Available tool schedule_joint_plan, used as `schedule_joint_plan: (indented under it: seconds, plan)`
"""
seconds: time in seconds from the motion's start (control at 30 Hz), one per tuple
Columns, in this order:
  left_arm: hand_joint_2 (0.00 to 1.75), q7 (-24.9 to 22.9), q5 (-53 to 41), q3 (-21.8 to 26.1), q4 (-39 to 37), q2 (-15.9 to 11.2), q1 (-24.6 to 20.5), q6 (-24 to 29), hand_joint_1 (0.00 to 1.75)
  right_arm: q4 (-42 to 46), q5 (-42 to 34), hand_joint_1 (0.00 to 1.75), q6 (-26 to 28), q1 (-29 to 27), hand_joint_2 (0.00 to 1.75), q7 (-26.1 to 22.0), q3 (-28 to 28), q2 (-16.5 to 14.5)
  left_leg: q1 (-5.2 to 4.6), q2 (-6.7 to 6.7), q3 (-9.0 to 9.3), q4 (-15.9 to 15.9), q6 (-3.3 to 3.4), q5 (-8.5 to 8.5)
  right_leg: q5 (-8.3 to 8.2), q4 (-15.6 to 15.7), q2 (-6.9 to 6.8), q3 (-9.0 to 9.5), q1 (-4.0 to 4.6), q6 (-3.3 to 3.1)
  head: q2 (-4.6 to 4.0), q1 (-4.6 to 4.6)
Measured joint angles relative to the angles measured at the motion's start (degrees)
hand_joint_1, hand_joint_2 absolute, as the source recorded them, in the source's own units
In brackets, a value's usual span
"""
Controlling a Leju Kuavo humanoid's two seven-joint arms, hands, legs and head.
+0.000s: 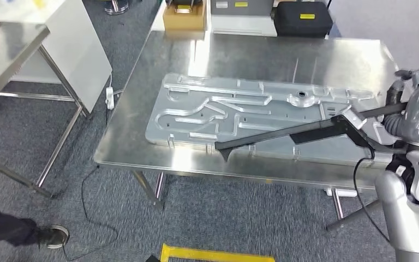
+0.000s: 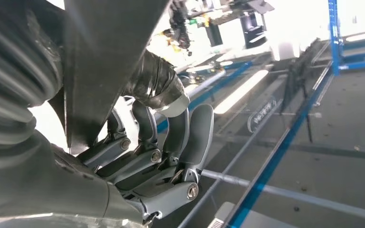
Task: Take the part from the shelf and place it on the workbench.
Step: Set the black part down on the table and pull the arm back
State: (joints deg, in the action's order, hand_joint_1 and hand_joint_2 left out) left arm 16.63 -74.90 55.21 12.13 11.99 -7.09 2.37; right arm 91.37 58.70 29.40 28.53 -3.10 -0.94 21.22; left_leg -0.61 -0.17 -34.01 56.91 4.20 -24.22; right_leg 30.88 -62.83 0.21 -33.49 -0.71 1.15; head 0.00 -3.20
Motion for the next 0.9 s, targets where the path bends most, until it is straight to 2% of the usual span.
schedule_joint_plan:
  seconds: [0.07, 0.1, 0.13, 0.17, 0.23, 0.27, 0.3, 0.37, 0.47, 0.53, 0.6, 0.63, 0.67, 0.7, 0.73, 0.77, 0.8, 0.83, 0.9]
  plan:
    - [1.75, 0.0, 0.0, 0.0, 0.0, 0.0, -0.1, 0.0, 0.00, -0.1, 0.0, 1.75, 0.0, -0.1, 1.75, 0.0, 0.0, 0.0, 0.00, 0.02, 0.58, -0.3, 0.02, -0.27, 2.48, -6.7, -0.01, -3.96, -0.19, 0.41, 0.00, -0.01]
    - [1.75, 0.0, 0.0, 0.0, 0.0, 0.1, -0.1, 0.0, 0.00, -0.1, -0.1, 1.75, 0.0, -0.2, 1.75, 0.0, 0.0, 0.0, 0.01, 0.00, 0.77, -0.2, -0.01, -0.55, 3.09, -9.7, -0.02, -6.05, -0.33, 0.67, 0.00, -0.01]
    - [1.75, 0.0, 0.0, -0.1, 0.0, 0.1, 0.0, 0.0, 0.00, -0.2, -0.1, 1.75, 0.0, -0.4, 1.75, 0.0, 0.0, 0.0, 0.03, -0.02, 1.01, -0.1, -0.09, -0.91, 2.61, -11.0, -0.04, -7.37, -0.51, 0.93, 0.00, 0.00]
    - [1.75, 0.0, 0.1, -0.1, 0.0, 0.1, 0.0, 0.0, 0.00, -0.2, -0.1, 1.75, 0.0, -0.6, 1.75, 0.0, 0.0, 0.0, 0.08, -0.04, 1.29, 0.2, -0.23, -1.34, 1.06, -10.3, -0.06, -7.69, -0.72, 1.17, 0.00, 0.00]
    - [1.75, -0.1, 0.1, -0.1, 0.0, 0.1, 0.1, 0.0, 0.00, -0.3, -0.2, 1.75, 0.1, -0.7, 1.75, 0.1, 0.0, 0.0, 0.24, -0.09, 1.84, 1.0, -0.73, -2.49, -3.56, -4.3, -0.17, -5.70, -1.11, 1.60, 0.00, -0.01]
    - [1.75, -0.1, 0.2, -0.1, 0.0, 0.1, 0.1, 0.0, 0.00, -0.3, -0.2, 1.75, 0.1, -0.7, 1.75, 0.1, 0.0, 0.0, 0.21, -0.13, 1.88, 1.7, -1.08, -3.11, -4.98, -1.2, -0.19, -4.41, -1.10, 1.64, 0.00, -0.04]
    - [1.75, -0.1, 0.2, -0.2, 0.0, 0.1, 0.0, 0.0, 0.00, -0.4, -0.3, 1.75, 0.1, -0.7, 1.75, 0.2, 0.0, 0.0, 0.15, -0.17, 1.79, 2.2, -1.41, -3.58, -5.56, 0.8, -0.19, -3.57, -1.07, 1.39, 0.00, -0.05]
    - [1.75, -0.2, 0.2, -0.3, 0.0, 0.1, 0.0, 0.1, 0.00, -0.5, -0.4, 1.75, 0.2, -0.8, 1.75, 0.3, 0.0, 0.0, 0.00, -0.21, 1.52, 2.6, -1.89, -4.03, -5.05, 1.7, -0.08, -3.26, -0.81, 0.58, 0.00, -0.04]
    - [1.75, -0.2, 0.2, -0.4, 0.0, 0.1, 0.0, 0.1, 0.00, -0.6, -0.4, 1.75, 0.3, -1.0, 1.75, 0.4, 0.1, 0.1, 0.08, -0.17, 1.15, 3.9, -2.58, -5.21, -4.74, 1.8, 0.01, -2.97, -1.03, -0.54, 0.00, 0.11]
    - [1.75, -0.2, 0.2, -0.5, 0.0, 0.0, 0.0, 0.1, 0.00, -0.6, -0.4, 1.75, 0.3, -0.9, 1.75, 0.4, 0.1, 0.1, 0.32, -0.14, -1.36, 9.2, -3.17, -7.80, -4.42, 2.0, -0.10, -2.46, -1.10, -1.10, 0.00, 0.20]
    - [1.75, -0.2, 0.2, -0.5, 0.0, 0.0, 0.0, 0.1, 0.00, -0.6, -0.4, 1.75, 0.3, -0.9, 1.75, 0.4, 0.1, 0.0, 0.58, -0.11, -5.58, 16.6, -3.52, -10.23, -4.09, 2.0, -0.19, -2.18, -1.04, -1.36, 0.00, 0.24]
    - [1.75, -0.2, 0.2, -0.5, 0.0, 0.0, 0.1, 0.1, 0.00, -0.6, -0.5, 1.75, 0.3, -0.9, 1.75, 0.4, 0.1, 0.0, 0.66, -0.11, -7.08, 18.6, -3.58, -10.22, -3.92, 2.0, -0.19, -2.01, -1.02, -1.37, 0.00, 0.25]
    - [1.75, -0.2, 0.2, -0.5, 0.0, 0.0, 0.1, 0.1, 0.00, -0.6, -0.5, 1.75, 0.3, -1.0, 1.75, 0.4, 0.0, 0.0, 0.70, -0.11, -7.59, 18.5, -3.53, -9.02, -3.73, 2.0, -0.15, -1.77, -1.01, -1.33, 0.00, 0.25]
    - [1.75, -0.2, 0.2, -0.5, 0.0, 0.0, 0.2, 0.1, 0.00, -0.6, -0.5, 1.75, 0.3, -0.9, 1.75, 0.4, 0.0, 0.0, 0.71, -0.11, -6.96, 16.1, -3.37, -6.83, -3.51, 2.0, -0.11, -1.43, -1.01, -1.25, 0.00, 0.25]
    - [1.75, -0.2, 0.3, -0.5, 0.0, 0.0, 0.2, 0.1, 0.00, -0.6, -0.5, 1.75, 0.3, -0.9, 1.75, 0.4, 0.0, 0.0, 0.69, -0.12, -5.58, 12.1, -3.09, -4.20, -3.25, 2.0, -0.08, -1.06, -1.04, -1.13, 0.00, 0.24]
    - [1.75, -0.2, 0.3, -0.5, 0.0, 0.0, 0.2, 0.1, 0.00, -0.6, -0.5, 1.75, 0.4, -0.9, 1.75, 0.4, 0.0, 0.0, 0.58, -0.15, -4.09, 8.5, -2.82, -2.35, -3.04, 2.1, -0.05, -0.76, -0.99, -0.96, 0.00, 0.22]
    - [1.75, -0.2, 0.3, -0.5, 0.0, 0.0, 0.1, 0.1, 0.00, -0.7, -0.5, 1.75, 0.4, -0.8, 1.75, 0.4, 0.0, 0.0, 0.43, -0.18, -2.81, 5.5, -2.57, -1.24, -2.91, 2.1, -0.01, -0.61, -0.96, -0.73, 0.00, 0.25]
    - [1.75, -0.2, 0.3, -0.5, 0.0, 0.0, 0.0, 0.2, 0.00, -0.7, -0.6, 1.75, 0.4, -0.8, 1.75, 0.4, 0.0, 0.0, 0.28, -0.21, -2.09, 3.8, -2.41, -0.99, -2.87, 2.2, 0.01, -0.58, -0.94, -0.45, 0.00, 0.25]
    - [1.75, -0.2, 0.3, -0.5, 0.0, 0.0, 0.0, 0.2, 0.00, -0.9, -0.6, 1.75, 0.4, -0.8, 1.75, 0.4, 0.0, 0.0, 0.12, -0.23, -1.64, 2.8, -2.19, -1.35, -2.94, 2.7, 0.04, -0.47, -0.90, 0.28, 0.00, 0.32]
